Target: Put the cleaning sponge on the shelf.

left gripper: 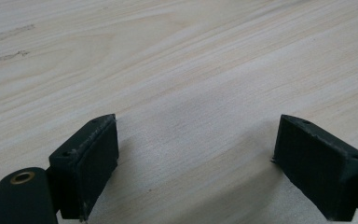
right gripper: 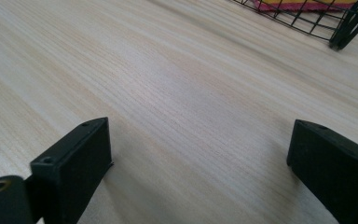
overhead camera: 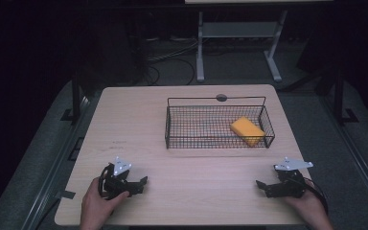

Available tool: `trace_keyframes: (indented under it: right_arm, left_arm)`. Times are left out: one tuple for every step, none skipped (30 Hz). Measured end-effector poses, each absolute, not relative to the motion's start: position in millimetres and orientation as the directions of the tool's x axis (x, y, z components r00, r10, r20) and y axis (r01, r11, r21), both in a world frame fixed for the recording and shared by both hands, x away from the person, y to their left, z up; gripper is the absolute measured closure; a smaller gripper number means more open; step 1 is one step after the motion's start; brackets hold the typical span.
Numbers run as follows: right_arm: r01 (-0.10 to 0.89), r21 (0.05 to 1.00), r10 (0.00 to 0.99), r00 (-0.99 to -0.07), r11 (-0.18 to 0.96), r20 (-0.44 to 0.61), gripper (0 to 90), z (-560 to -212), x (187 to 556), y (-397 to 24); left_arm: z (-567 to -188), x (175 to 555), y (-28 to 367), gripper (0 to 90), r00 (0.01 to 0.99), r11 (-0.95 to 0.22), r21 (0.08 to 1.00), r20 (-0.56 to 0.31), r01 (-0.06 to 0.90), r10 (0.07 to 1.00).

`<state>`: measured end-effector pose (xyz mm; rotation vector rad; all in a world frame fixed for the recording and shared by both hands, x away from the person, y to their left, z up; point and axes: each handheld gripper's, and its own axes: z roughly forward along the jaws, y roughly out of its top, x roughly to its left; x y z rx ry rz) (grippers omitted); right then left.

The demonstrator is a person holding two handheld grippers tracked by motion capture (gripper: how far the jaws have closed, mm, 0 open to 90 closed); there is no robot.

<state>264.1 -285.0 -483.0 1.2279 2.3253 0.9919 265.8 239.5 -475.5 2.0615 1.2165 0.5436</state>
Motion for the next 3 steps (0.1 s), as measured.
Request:
trace_keyframes:
  right_arm:
    - [0.589,0.709,0.818,-0.575,0.387,0.032,4.7,-483.0,264.1,-284.8]
    - [0.589,0.708,0.817,-0.576,0.388,0.031,4.4,-483.0,264.3,-284.7]
    - [0.589,0.708,0.816,-0.577,0.39,0.03,4.2,-483.0,264.4,-284.7]
  left_arm:
    - [-475.5,265.8,239.5,12.9,0.478,-0.338,0.727,0.015,0.598,0.878]
    - [-475.5,265.8,239.6,12.9,0.478,-0.338,0.727,0.015,0.598,0.878]
    - [-475.5,265.8,239.5,12.9,0.478,-0.336,0.727,0.013,0.599,0.878]
